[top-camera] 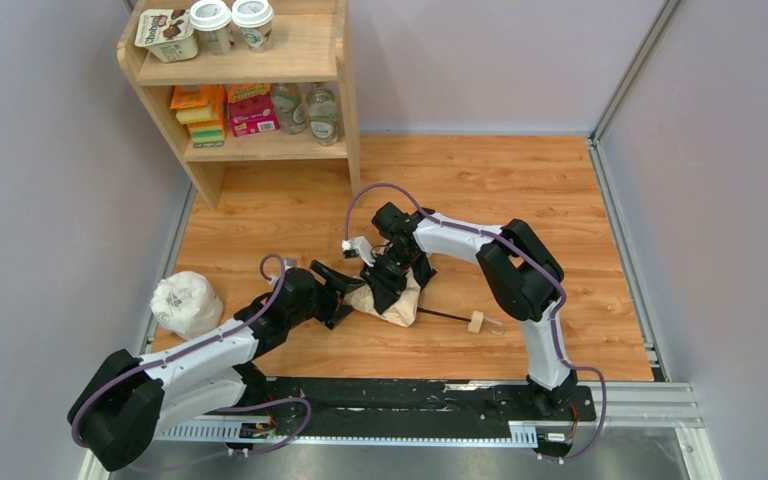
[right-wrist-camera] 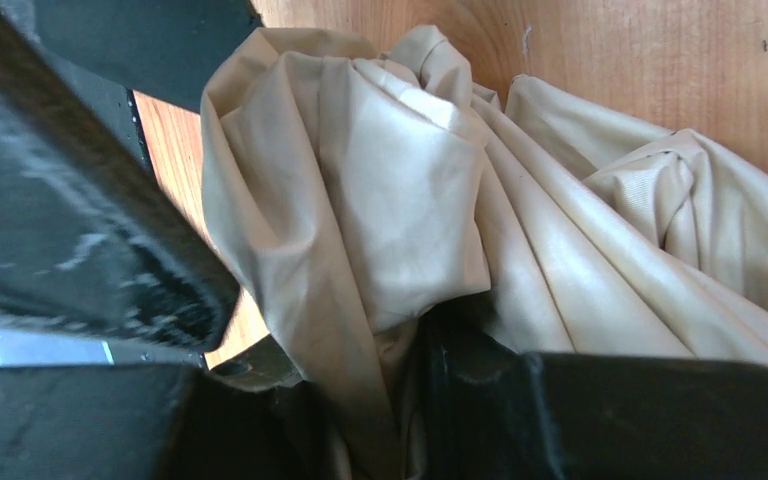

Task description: Put away the umbrella

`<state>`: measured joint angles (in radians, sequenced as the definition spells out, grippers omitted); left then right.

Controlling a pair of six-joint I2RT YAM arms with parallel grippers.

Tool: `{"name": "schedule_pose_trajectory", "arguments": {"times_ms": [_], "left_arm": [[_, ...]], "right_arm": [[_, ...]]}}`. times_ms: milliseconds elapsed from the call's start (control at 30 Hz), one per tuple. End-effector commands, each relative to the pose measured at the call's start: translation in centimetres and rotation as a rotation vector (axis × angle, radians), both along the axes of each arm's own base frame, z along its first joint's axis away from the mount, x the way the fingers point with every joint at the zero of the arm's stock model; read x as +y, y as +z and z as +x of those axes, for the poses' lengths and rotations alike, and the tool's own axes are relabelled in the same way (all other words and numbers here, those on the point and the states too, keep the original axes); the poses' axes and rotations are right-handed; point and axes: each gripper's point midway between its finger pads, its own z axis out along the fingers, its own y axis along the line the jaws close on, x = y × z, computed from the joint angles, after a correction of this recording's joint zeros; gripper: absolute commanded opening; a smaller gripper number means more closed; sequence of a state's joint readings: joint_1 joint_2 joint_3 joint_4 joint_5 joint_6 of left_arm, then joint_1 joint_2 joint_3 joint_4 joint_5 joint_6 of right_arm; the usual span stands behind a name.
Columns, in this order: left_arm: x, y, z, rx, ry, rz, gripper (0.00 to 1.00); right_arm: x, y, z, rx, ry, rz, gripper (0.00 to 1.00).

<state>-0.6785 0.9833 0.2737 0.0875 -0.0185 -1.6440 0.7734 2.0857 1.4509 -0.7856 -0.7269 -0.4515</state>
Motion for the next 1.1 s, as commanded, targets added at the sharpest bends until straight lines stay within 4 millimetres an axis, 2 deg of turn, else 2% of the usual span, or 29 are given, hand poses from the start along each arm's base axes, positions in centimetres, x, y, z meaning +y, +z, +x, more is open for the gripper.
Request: {"name": "schedule_pose_trajectory", "arguments": {"times_ms": [0, 133, 267, 400, 433, 467, 567, 700, 733, 800, 833, 867, 900, 933, 967, 1067], "left_arm": [[0.1, 1.1, 0.3, 0.038, 0.072, -0.077, 0.80], [-1.6, 1.4, 1.3, 0.035, 0.046, -0.133, 0.81], [-2.7, 0.0, 1.5, 0.070, 0.009, -0.109, 0.80], [-1.8, -1.8, 2.9, 0.056, 0.068, -0.009, 0.80], [-1.5, -3.0, 3.0, 0.073, 0.081, 0.025, 0.80], [-1.5, -3.3, 3.3, 0.059, 0.079, 0.040, 0.79], [-0.8, -6.4, 2.8, 0.101, 0.060, 0.133, 0.76], [0.5, -10.0, 1.6, 0.154, 0.066, 0.204, 0.65], [0.8, -11.0, 1.2, 0.155, 0.067, 0.205, 0.56], [1.0, -11.9, 1.1, 0.135, 0.075, 0.186, 0.44], [0.3, -11.4, 1.5, 0.107, 0.068, 0.138, 0.38], [0.7, -12.6, 0.7, 0.134, 0.062, 0.155, 0.33], [0.3, -12.4, 0.8, 0.120, 0.051, 0.132, 0.26], [0.5, -13.2, 0.2, 0.143, 0.040, 0.144, 0.23], [0.2, -13.1, 0.3, 0.134, 0.036, 0.132, 0.18], [0.4, -13.7, -0.5, 0.151, 0.029, 0.124, 0.11]], "right_arm": [[-2.8, -4.7, -0.7, 0.027, -0.024, -0.171, 0.00], [-2.4, -4.3, -0.6, 0.026, -0.029, -0.153, 0.00], [-2.2, -3.9, -0.6, 0.023, -0.026, -0.142, 0.00], [-1.6, -3.3, -0.8, 0.013, -0.003, -0.116, 0.00], [-1.4, -3.1, -1.1, 0.012, 0.007, -0.107, 0.00], [-1.1, -2.8, -1.1, 0.010, 0.017, -0.092, 0.00], [-0.5, -2.2, -1.4, 0.028, 0.030, -0.054, 0.00], [0.1, -2.2, -1.9, 0.054, 0.050, -0.030, 0.00], [0.1, -2.4, -2.1, 0.061, 0.056, -0.035, 0.00], [0.2, -2.6, -2.6, 0.074, 0.073, -0.039, 0.00], [0.4, -2.7, -2.8, 0.075, 0.080, -0.040, 0.00], [0.4, -2.8, -2.9, 0.076, 0.084, -0.042, 0.00], [0.4, -3.0, -3.1, 0.081, 0.090, -0.046, 0.00], [0.5, -3.0, -3.1, 0.078, 0.091, -0.049, 0.00], [0.6, -2.9, -3.1, 0.078, 0.089, -0.051, 0.00], [1.1, -2.0, -2.2, 0.047, 0.055, -0.041, 0.00]]}}
